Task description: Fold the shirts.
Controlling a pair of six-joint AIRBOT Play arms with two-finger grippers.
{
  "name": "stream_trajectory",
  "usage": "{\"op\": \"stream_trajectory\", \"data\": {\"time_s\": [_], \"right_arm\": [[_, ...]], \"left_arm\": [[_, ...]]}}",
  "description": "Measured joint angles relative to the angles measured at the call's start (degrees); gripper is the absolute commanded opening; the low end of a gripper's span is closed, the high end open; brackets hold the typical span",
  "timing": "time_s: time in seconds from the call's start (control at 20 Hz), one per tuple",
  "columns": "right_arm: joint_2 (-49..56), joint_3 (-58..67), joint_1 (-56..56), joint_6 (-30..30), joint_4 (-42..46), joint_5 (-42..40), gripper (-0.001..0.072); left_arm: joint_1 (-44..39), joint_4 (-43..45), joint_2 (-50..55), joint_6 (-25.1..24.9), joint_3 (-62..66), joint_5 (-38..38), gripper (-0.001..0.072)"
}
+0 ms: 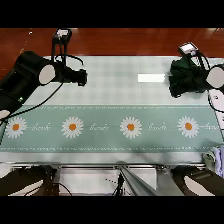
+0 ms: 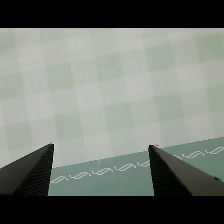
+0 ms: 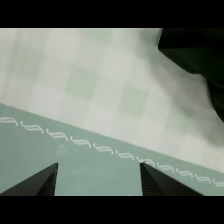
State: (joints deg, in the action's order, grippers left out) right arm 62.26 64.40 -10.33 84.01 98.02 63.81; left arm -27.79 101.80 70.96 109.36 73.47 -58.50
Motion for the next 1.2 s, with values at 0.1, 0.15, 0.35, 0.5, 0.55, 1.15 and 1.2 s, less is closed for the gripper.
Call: {"op": "stream_trajectory", "data": {"time_s": [0.1,0.15,0.35,0.5,0.55,1.15,1.2], "right_arm": [[0.04,0.0,-0.02,0.04,-1.46,-5.22,0.0584],[0.04,0.0,-0.02,0.02,-1.92,-8.83,0.0584],[0.13,0.0,-0.02,0.0,-2.25,-23.71,0.0581],[1.79,0.0,1.07,1.07,3.39,-33.29,0.0574],[2.95,0.04,2.32,2.6,6.05,-35.71,0.0567],[21.11,0.35,25.68,34.05,14.73,-44.87,0.0567],[22.14,0.37,26.91,35.89,14.84,-45.44,0.0567]], "left_arm": [[0.0,0.0,0.0,0.02,0.0,0.0,0.072],[0.0,0.0,0.0,0.02,0.0,0.0,0.072],[0.0,0.0,0.07,0.24,0.0,1.07,0.072],[0.0,-0.02,0.13,0.39,0.0,2.45,0.072],[0.0,-0.02,0.11,0.39,0.0,2.69,0.072],[0.0,-0.02,0.15,0.44,0.0,5.81,0.072],[0.0,-0.02,0.17,0.44,0.0,5.84,0.072]]}}
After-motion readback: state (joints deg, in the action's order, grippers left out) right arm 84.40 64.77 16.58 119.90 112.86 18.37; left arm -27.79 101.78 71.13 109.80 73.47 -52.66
